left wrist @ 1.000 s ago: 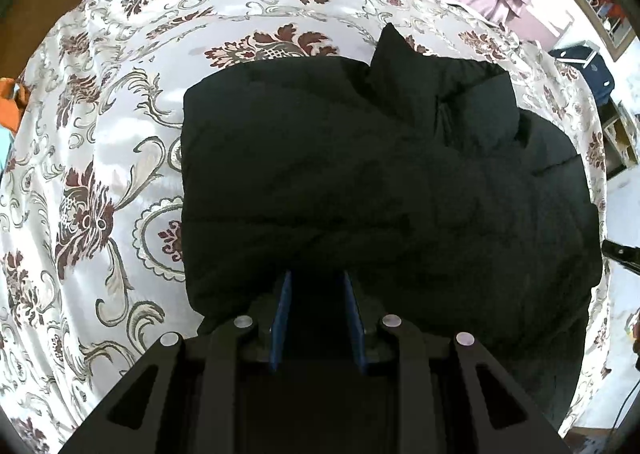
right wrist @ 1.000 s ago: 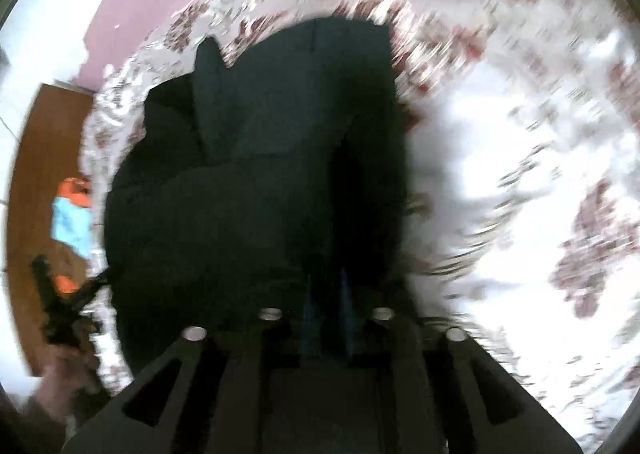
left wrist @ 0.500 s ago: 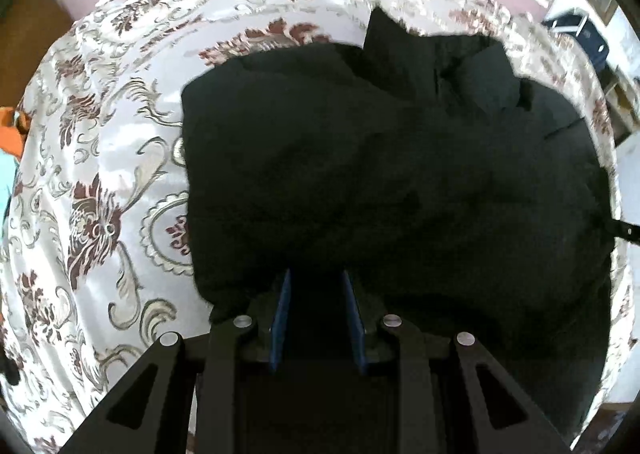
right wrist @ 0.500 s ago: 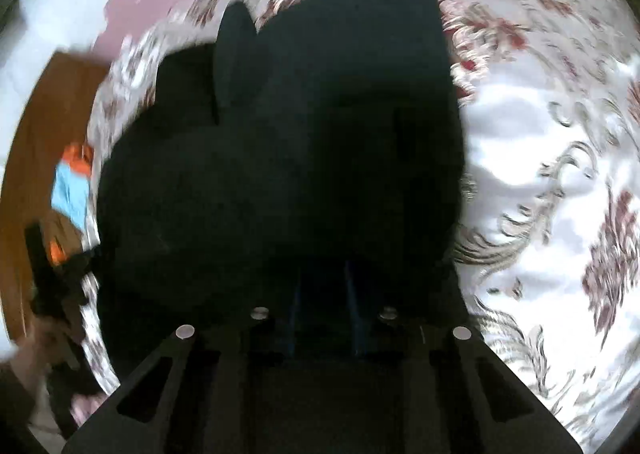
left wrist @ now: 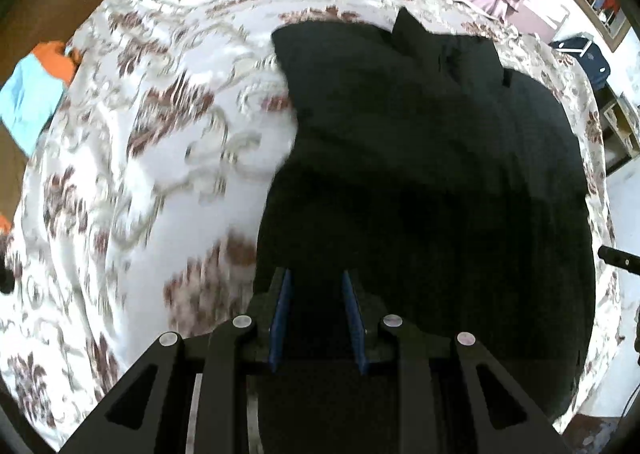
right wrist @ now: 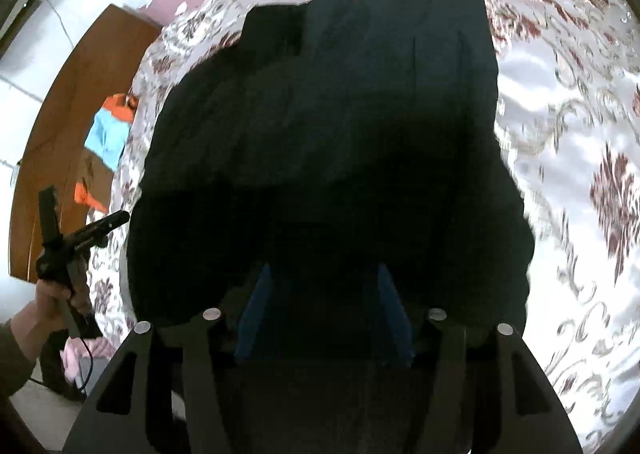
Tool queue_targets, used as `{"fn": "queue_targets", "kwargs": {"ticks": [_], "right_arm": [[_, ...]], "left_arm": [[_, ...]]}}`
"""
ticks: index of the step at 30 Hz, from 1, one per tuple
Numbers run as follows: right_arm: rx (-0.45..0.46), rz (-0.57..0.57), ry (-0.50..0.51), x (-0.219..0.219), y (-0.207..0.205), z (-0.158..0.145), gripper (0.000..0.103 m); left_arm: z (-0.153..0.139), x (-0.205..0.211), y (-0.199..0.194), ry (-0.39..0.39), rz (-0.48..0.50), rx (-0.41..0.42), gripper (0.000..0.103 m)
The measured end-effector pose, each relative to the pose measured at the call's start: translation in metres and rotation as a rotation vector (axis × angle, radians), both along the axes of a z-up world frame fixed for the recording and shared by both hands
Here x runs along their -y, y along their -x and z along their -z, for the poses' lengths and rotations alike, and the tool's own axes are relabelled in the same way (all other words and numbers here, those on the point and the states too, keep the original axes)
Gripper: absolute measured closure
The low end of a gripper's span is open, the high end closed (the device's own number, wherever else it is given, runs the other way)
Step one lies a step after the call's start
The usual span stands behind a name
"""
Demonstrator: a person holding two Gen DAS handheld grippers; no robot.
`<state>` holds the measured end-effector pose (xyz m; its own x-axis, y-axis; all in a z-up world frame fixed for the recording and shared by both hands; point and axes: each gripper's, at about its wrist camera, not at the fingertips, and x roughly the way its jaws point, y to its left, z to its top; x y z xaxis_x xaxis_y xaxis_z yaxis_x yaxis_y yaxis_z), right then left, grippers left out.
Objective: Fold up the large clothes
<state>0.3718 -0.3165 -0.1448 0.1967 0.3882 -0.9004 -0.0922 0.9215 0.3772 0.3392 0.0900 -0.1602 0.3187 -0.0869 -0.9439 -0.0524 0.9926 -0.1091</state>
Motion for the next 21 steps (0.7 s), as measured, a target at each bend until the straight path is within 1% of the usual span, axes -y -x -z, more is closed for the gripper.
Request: {"fn": "queue_targets", "kwargs": {"ticks": [1, 3, 6, 8, 9, 11, 12, 14, 17, 18, 21], "right_arm": [[-0.003, 0.002, -0.002, 0.004, 0.010, -0.002, 0.052], [-0.007, 0.015, -0.002, -0.006, 0.017, -0.003, 0.052], [-0.014, 0.022, -0.005, -0.018, 0.025, -0.009, 0.052], [-0.006, 0.024, -0.008, -0.014, 0.034, -0.016, 0.047], [0.005, 0.024, -0.010, -0.018, 0.031, -0.022, 0.044], [0.023, 0.022, -0.010, -0.017, 0.028, -0.030, 0.043], [0.036, 0.023, -0.016, -0.020, 0.020, -0.035, 0.043], [0.053, 0.030, -0.027, -0.017, 0.012, -0.043, 0.043], [0.079, 0.037, -0.037, -0.018, -0.017, -0.052, 0.043], [0.094, 0.035, -0.036, -0.020, -0.030, -0.056, 0.043], [0.126, 0.024, -0.015, -0.026, -0.081, -0.064, 0.043]], "left_arm": [[0.000, -0.001, 0.009, 0.006, 0.000, -0.008, 0.077], [0.000, -0.002, 0.025, 0.026, -0.009, -0.025, 0.077], [-0.003, -0.002, 0.035, 0.058, -0.015, -0.037, 0.076], [-0.008, 0.001, 0.034, 0.073, -0.004, -0.033, 0.071], [-0.011, 0.003, 0.032, 0.079, 0.002, -0.025, 0.070], [-0.019, 0.007, 0.019, 0.082, 0.022, -0.001, 0.068], [-0.021, 0.009, 0.013, 0.082, 0.029, 0.012, 0.068], [-0.029, 0.014, -0.007, 0.087, 0.043, 0.040, 0.068], [-0.039, 0.024, -0.045, 0.097, 0.061, 0.071, 0.067], [-0.042, 0.030, -0.065, 0.090, 0.075, 0.081, 0.067], [-0.048, 0.043, -0.112, 0.087, 0.100, 0.094, 0.067]]}}
